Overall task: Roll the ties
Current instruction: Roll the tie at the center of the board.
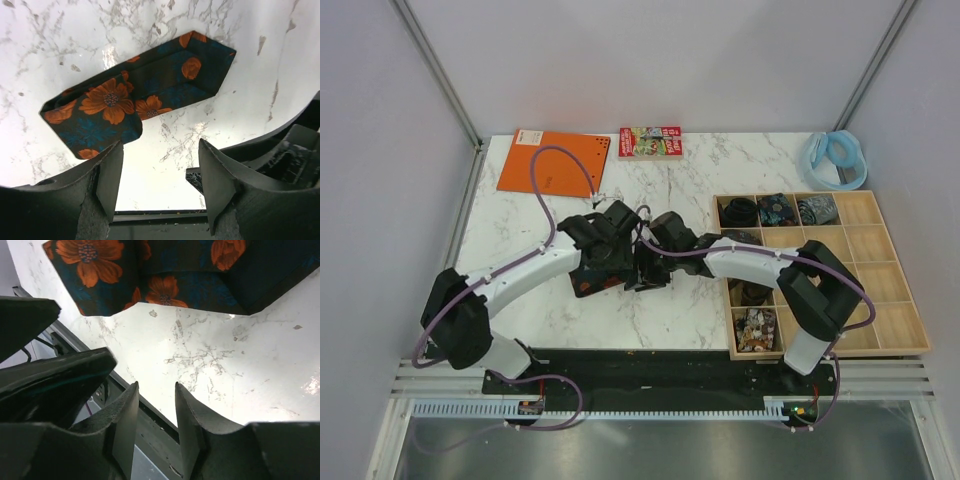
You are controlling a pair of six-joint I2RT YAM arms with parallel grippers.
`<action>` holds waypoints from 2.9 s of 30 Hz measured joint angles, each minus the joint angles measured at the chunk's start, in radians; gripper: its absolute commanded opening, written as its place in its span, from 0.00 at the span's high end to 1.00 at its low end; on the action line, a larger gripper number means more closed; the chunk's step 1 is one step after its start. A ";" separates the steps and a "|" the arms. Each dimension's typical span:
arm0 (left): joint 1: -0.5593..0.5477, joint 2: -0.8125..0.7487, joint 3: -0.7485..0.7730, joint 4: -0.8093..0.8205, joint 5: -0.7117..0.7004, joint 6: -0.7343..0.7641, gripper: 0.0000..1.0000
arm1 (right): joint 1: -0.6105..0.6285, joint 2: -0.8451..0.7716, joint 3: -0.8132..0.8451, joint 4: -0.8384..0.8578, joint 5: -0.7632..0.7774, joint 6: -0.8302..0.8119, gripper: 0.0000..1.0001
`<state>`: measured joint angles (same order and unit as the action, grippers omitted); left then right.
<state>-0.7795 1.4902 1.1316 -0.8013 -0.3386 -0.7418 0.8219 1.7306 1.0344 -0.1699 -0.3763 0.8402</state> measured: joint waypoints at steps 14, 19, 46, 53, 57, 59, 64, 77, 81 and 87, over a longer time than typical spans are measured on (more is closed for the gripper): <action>0.255 -0.142 -0.039 -0.048 0.106 0.141 0.51 | 0.097 -0.017 0.004 0.088 0.037 0.035 0.56; 0.300 -0.138 -0.144 -0.009 0.180 0.160 0.56 | 0.091 0.029 0.159 0.043 0.046 0.030 0.56; 0.324 0.027 -0.166 0.184 0.343 0.231 0.38 | -0.027 0.166 0.312 -0.036 0.029 -0.009 0.58; 0.326 -0.073 -0.124 0.092 0.302 0.230 0.12 | -0.035 0.166 0.311 -0.035 0.029 -0.007 0.58; 0.327 -0.201 -0.120 0.042 0.220 0.183 0.14 | -0.032 0.167 0.309 -0.014 0.014 0.002 0.58; 0.333 -0.288 -0.138 0.042 0.200 0.152 0.16 | -0.027 0.169 0.309 -0.004 0.010 0.003 0.58; 0.394 -0.461 -0.283 0.067 0.210 0.083 0.16 | -0.012 0.205 0.309 0.012 -0.011 0.003 0.60; 0.462 -0.625 -0.634 0.295 0.351 -0.017 0.16 | 0.006 0.288 0.309 0.023 -0.022 0.000 0.62; 0.466 -0.597 -0.661 0.373 0.367 -0.017 0.16 | 0.006 0.306 0.309 0.036 -0.024 0.000 0.62; 0.475 -0.553 -0.696 0.472 0.367 -0.016 0.20 | 0.005 0.322 0.310 0.048 -0.035 0.000 0.62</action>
<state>-0.3050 0.9375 0.4358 -0.3298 0.0284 -0.7582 0.8265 2.0529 1.3441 -0.1219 -0.4114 0.8402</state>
